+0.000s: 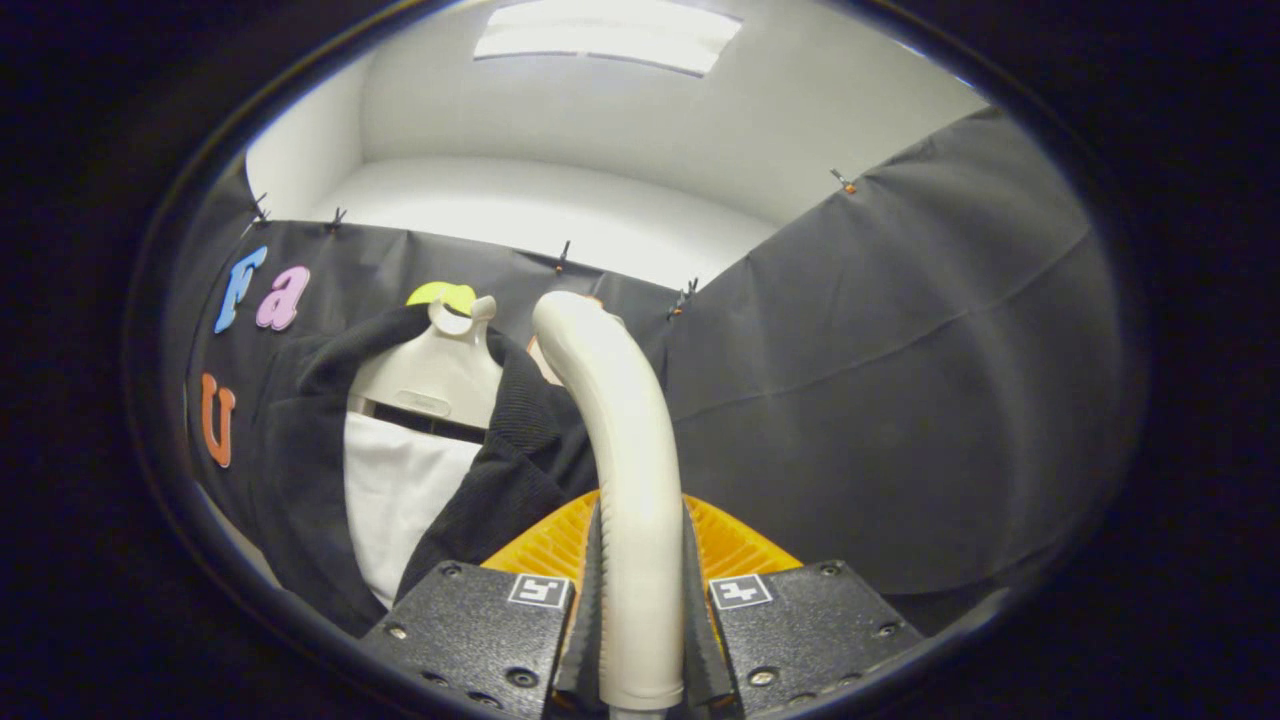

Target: Iron the clothes twice with a garment steamer, once on the left side and once on the right side.

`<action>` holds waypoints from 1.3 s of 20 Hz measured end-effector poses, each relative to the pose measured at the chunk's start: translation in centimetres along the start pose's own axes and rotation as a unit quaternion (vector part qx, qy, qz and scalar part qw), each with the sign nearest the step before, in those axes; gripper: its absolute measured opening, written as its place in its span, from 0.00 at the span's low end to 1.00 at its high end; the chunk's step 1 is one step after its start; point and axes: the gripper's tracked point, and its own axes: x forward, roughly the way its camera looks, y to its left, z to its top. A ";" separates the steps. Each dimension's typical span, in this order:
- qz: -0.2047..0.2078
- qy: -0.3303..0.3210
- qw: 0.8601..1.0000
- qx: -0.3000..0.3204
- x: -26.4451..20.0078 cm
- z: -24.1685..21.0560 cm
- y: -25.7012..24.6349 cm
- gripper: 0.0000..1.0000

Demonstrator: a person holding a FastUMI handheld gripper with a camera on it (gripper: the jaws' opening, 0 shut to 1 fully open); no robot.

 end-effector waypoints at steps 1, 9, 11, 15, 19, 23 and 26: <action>-0.006 0.006 1.000 -0.009 0.4 -0.6 0.0 0.38; -0.035 0.058 0.997 -0.042 -2.0 -6.3 0.1 0.38; -0.036 0.067 0.996 -0.044 -3.1 -7.6 0.3 0.38; -0.054 0.088 0.993 -0.053 -5.1 -10.2 0.2 0.38; -0.070 0.105 0.990 -0.054 -7.2 -12.7 0.0 0.38; -0.079 0.123 0.987 -0.063 -9.1 -15.1 0.1 0.38; -0.083 0.132 0.986 -0.063 -10.4 -16.7 0.3 0.38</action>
